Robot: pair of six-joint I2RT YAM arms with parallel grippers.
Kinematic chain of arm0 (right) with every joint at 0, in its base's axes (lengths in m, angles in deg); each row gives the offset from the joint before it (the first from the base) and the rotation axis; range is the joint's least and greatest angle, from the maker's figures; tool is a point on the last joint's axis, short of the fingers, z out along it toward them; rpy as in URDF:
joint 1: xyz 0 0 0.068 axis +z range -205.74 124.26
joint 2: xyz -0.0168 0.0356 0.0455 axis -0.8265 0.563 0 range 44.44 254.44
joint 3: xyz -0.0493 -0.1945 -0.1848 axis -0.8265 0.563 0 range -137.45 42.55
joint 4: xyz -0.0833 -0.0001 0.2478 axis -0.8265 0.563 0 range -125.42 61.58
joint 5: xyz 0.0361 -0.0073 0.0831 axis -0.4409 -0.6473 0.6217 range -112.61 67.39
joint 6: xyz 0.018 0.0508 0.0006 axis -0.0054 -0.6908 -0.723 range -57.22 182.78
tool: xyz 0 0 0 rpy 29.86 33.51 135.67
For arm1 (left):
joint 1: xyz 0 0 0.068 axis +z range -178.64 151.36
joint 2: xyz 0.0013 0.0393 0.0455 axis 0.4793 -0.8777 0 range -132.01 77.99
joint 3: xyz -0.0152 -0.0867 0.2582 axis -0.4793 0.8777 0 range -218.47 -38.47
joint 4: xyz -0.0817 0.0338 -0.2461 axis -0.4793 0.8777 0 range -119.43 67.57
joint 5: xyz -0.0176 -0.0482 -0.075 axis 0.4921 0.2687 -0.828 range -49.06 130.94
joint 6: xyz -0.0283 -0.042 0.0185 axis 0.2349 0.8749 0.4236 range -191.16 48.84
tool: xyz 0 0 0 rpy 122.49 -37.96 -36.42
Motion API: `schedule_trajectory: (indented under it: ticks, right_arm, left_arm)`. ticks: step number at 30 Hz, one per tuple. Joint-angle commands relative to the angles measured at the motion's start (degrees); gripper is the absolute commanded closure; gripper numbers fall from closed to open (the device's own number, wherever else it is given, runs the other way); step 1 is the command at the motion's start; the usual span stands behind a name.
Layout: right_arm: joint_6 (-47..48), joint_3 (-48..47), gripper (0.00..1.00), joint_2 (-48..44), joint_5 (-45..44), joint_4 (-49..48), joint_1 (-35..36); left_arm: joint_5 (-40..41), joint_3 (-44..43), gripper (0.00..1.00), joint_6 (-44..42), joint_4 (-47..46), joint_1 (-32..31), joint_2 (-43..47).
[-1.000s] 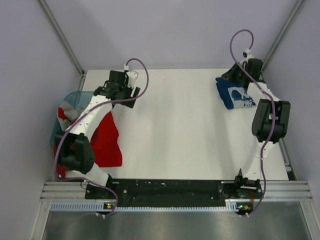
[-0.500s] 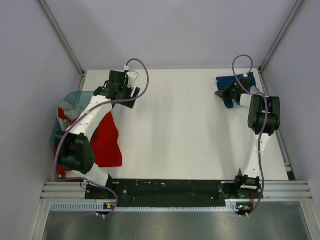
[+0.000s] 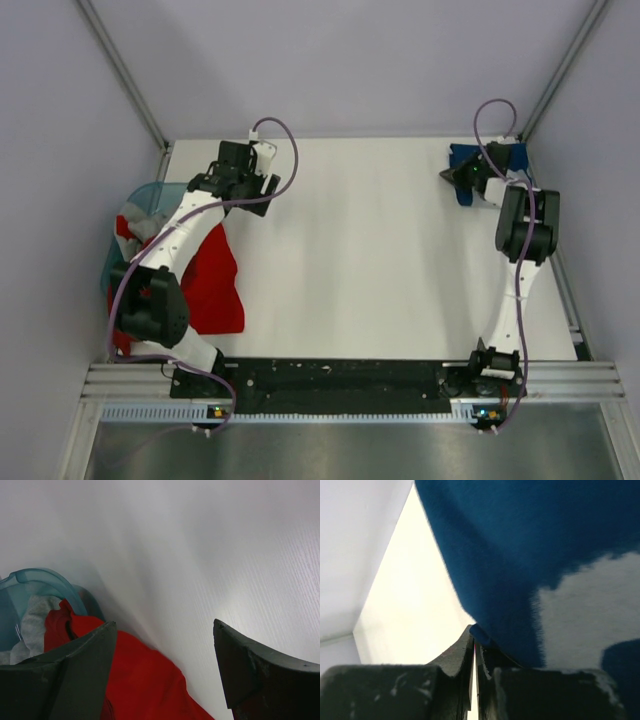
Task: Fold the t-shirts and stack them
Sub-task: Put the neatly folded tshirt into the corner of the board with the right arm
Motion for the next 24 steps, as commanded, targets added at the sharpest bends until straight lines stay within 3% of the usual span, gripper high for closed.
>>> schedule_trajectory:
  ticks: [1, 4, 8, 10, 11, 13, 20, 24]
  right_arm:
    - [9.3, -3.4, 0.97, -4.1, 6.0, 1.2, 2.0]
    - [15.7, -1.0, 0.94, -10.5, 10.0, 0.5, 4.1]
    - [22.7, 8.0, 0.79, -22.1, 14.3, -2.7, 6.4]
    - [24.2, 14.2, 0.66, -27.7, 16.5, -5.2, 6.7]
    - [24.5, 17.7, 0.53, -30.7, 17.2, -6.3, 6.7]
    - [26.7, 24.2, 0.02, -36.1, 17.2, -7.4, 6.7]
    - [32.0, 43.7, 0.01, -50.5, 12.9, -10.1, 6.6]
    - [36.7, 53.3, 0.01, -58.9, 2.9, -10.3, 6.7]
  left_arm:
    - [-0.1, 0.4, 0.18, -0.6, -2.0, 0.3, 1.7]
    - [-0.3, 0.8, 0.18, -0.4, -2.2, 0.3, 2.0]
    - [-0.3, 2.9, 0.18, -1.4, -3.4, 0.3, 3.4]
    - [-2.3, 4.9, 0.16, -2.7, -4.8, 0.3, 5.1]
    - [-3.9, 6.3, 0.02, -2.9, -5.5, 0.4, 6.7]
    - [-6.7, 10.0, 0.01, -3.0, -8.4, 0.4, 9.7]
    - [-2.8, 30.2, 0.01, -0.7, -30.6, 1.8, 22.3]
    - [-6.7, 42.4, 0.01, 2.2, -43.2, 4.7, 26.7]
